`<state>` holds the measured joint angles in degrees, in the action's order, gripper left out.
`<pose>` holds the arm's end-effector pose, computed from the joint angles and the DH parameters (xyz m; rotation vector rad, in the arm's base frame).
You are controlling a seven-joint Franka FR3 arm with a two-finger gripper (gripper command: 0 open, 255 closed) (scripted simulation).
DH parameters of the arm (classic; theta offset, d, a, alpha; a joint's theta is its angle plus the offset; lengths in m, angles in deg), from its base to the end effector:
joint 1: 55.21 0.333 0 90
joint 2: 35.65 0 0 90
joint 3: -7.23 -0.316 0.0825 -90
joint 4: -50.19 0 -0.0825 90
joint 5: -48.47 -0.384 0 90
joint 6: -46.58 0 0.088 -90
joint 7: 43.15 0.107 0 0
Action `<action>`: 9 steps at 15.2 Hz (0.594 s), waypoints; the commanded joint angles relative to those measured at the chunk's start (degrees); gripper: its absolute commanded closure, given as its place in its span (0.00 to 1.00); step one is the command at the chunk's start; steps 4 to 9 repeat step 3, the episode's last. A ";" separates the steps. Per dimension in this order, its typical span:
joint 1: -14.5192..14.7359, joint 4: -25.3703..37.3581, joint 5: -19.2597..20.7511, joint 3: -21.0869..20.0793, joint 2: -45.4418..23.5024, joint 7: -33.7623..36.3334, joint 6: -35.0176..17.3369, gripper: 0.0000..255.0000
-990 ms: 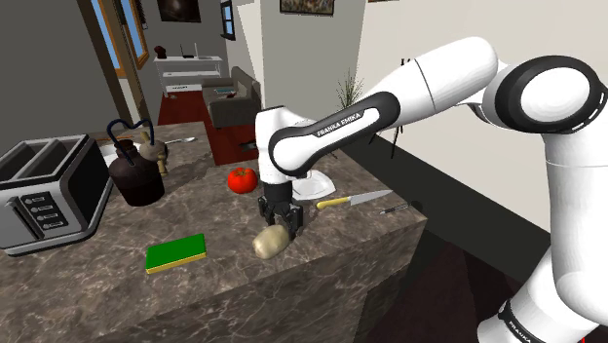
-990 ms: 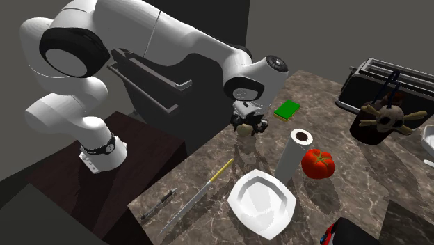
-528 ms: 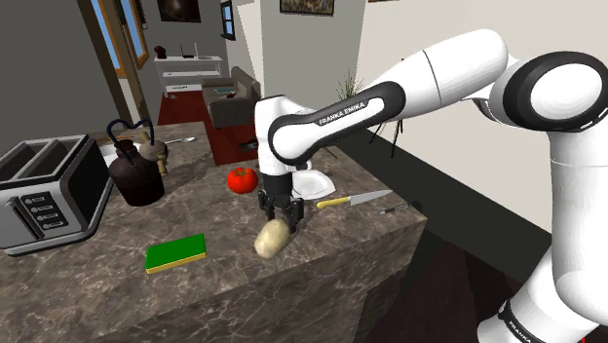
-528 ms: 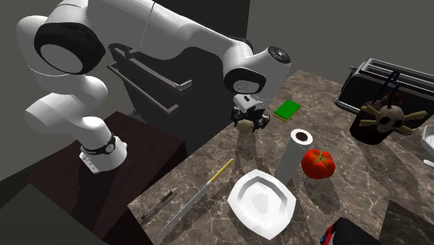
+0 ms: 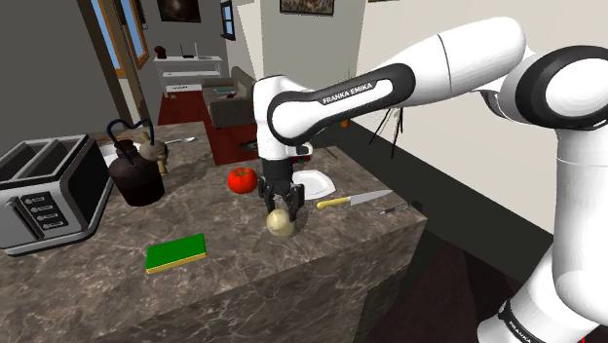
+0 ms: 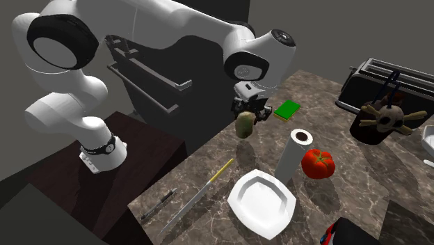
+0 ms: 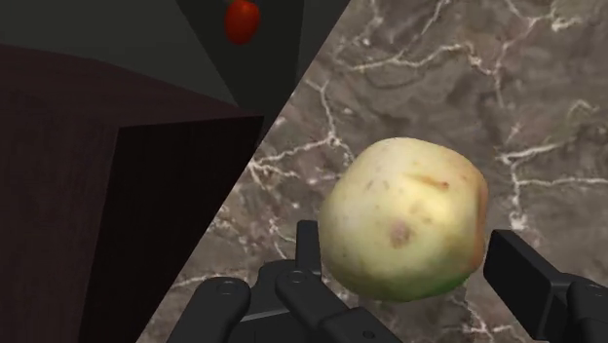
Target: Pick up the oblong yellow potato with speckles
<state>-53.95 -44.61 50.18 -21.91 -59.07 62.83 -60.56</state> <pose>0.5717 0.2935 0.3882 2.4052 -1.8854 -0.3217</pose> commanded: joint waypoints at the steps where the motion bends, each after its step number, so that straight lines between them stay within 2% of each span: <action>1: -0.04 0.90 -0.23 -0.13 0.50 0.03 1.34 1.00; 9: -0.05 0.96 -0.24 -0.14 0.54 0.03 1.44 1.00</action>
